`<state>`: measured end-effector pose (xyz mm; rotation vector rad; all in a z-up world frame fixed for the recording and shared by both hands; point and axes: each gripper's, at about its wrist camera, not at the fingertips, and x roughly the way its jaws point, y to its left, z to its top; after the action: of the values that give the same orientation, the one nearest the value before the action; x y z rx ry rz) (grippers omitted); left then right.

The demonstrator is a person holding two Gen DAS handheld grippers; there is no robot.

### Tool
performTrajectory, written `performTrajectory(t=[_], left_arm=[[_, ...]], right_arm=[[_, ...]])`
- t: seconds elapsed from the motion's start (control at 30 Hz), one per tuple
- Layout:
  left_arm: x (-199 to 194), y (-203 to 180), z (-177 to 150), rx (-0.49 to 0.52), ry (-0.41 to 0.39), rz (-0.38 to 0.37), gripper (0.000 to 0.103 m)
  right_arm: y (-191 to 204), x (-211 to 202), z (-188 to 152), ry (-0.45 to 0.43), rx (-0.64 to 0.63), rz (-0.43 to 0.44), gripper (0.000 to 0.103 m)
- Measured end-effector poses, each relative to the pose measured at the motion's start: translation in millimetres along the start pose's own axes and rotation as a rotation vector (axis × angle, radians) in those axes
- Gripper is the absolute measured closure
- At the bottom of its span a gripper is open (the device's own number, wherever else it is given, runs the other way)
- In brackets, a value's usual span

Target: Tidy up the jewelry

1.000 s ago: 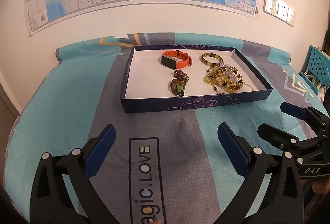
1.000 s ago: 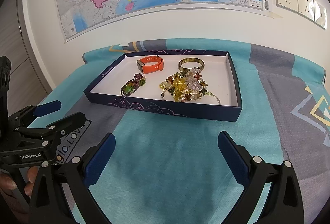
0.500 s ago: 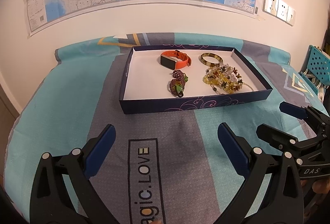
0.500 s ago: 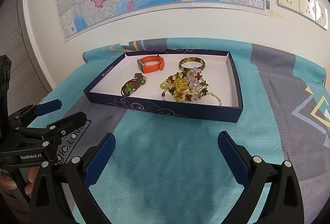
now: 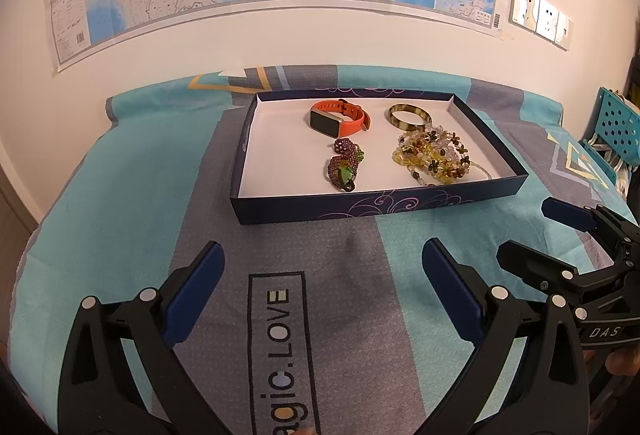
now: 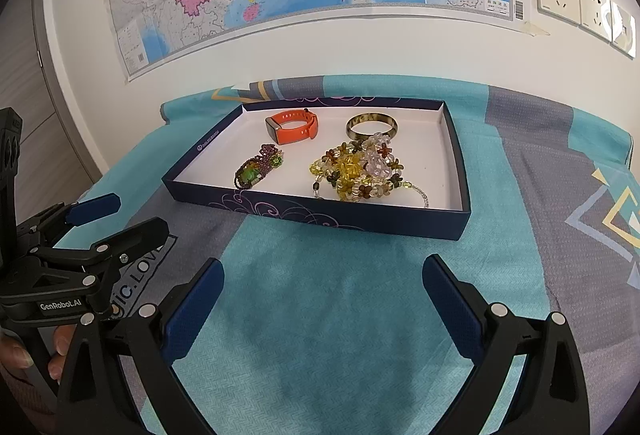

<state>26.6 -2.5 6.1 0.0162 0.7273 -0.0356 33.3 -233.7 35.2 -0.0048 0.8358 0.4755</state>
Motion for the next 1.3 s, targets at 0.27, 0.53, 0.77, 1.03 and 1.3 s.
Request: performTrajectory(t=[0.27,0.53,0.77,1.03,1.3], left_arm=[[-0.1,-0.7,-0.2,0.001,0.002,0.000,0.005],[0.5,-1.5,-1.2,0.001,0.005,-0.004,0.005],[1.1,-1.6,-2.0,-0.001,0.006,-0.005,0.005],[3.0,-2.2,-3.7,0.000,0.011,-0.009,0.005],[3.4,-2.0,-4.1,0.000,0.014,-0.010,0.005]], right_arm=[[-1.2,0.2,0.6,0.002,0.002,0.001,0.007],[-1.9,0.4,0.3,0.003,0.005,0.000,0.007],[-3.2,1.0,-0.3,0.005,0.008,0.003,0.007],[-3.2,2.5,-1.3,0.012,0.008,0.003,0.007],[-3.6,3.1,-1.2,0.012,0.009,0.001,0.007]])
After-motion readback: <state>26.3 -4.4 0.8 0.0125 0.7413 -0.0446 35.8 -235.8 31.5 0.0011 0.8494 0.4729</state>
